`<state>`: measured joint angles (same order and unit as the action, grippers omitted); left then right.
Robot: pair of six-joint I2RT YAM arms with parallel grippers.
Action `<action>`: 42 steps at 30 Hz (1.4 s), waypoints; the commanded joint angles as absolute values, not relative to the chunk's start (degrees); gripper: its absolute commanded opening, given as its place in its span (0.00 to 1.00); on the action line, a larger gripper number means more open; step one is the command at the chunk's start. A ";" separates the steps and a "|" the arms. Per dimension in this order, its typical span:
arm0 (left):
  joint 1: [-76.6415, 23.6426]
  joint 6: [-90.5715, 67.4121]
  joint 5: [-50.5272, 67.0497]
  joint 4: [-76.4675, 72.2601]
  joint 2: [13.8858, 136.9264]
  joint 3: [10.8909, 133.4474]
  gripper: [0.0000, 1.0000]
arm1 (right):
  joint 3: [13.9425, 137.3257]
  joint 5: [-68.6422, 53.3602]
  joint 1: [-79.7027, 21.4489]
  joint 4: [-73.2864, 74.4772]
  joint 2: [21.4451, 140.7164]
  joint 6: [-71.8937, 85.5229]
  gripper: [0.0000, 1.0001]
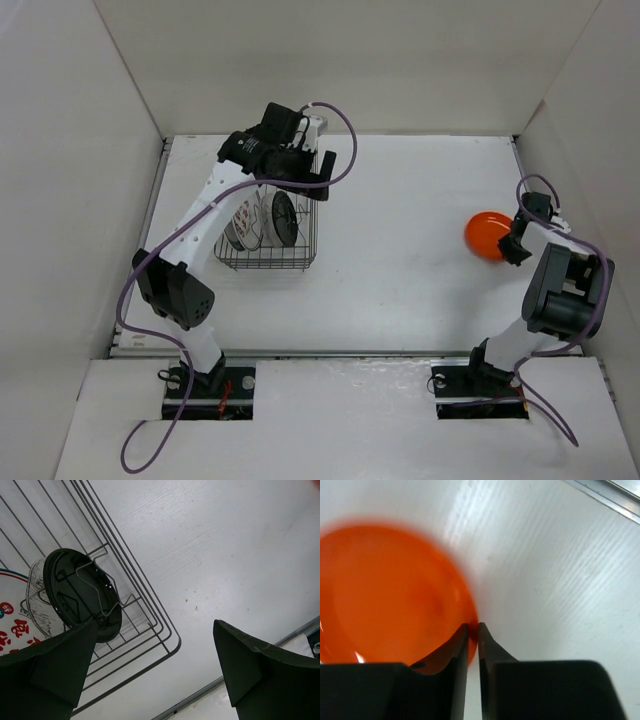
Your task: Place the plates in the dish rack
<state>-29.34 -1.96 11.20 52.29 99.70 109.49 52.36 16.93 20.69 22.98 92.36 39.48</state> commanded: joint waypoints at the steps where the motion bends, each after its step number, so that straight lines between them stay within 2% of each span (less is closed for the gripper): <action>1: -29.36 -1.05 12.92 53.88 99.84 112.76 1.00 | 55.28 16.35 21.01 23.29 93.16 37.53 0.13; 2: -29.36 -1.05 12.92 53.88 99.84 112.76 1.00 | 55.98 15.48 21.01 23.29 93.16 36.75 0.10; 3: -29.36 -1.05 12.92 53.88 99.84 112.76 1.00 | 56.86 15.47 21.01 23.99 93.95 36.74 0.01; 4: -29.36 -1.05 12.92 53.88 99.84 112.76 1.00 | 56.87 15.47 21.01 23.99 94.65 36.04 0.00; 13: -26.28 0.26 14.15 53.26 103.71 118.29 1.00 | 55.55 10.82 21.01 21.27 92.82 35.16 0.00; 20: -26.28 0.79 13.54 52.73 106.61 122.25 1.00 | 49.92 4.48 21.01 12.04 79.46 35.16 0.00; 25: -26.28 0.09 13.01 52.73 108.63 123.31 1.00 | 52.56 5.27 21.01 14.59 81.38 34.10 0.00; 32: -26.28 1.40 15.73 51.59 108.63 122.70 1.00 | 52.73 -2.37 18.82 11.07 79.46 33.49 0.00; 42: -26.28 5.88 29.26 46.94 109.78 124.37 1.00 | 55.01 -6.86 12.14 9.40 73.23 31.64 0.00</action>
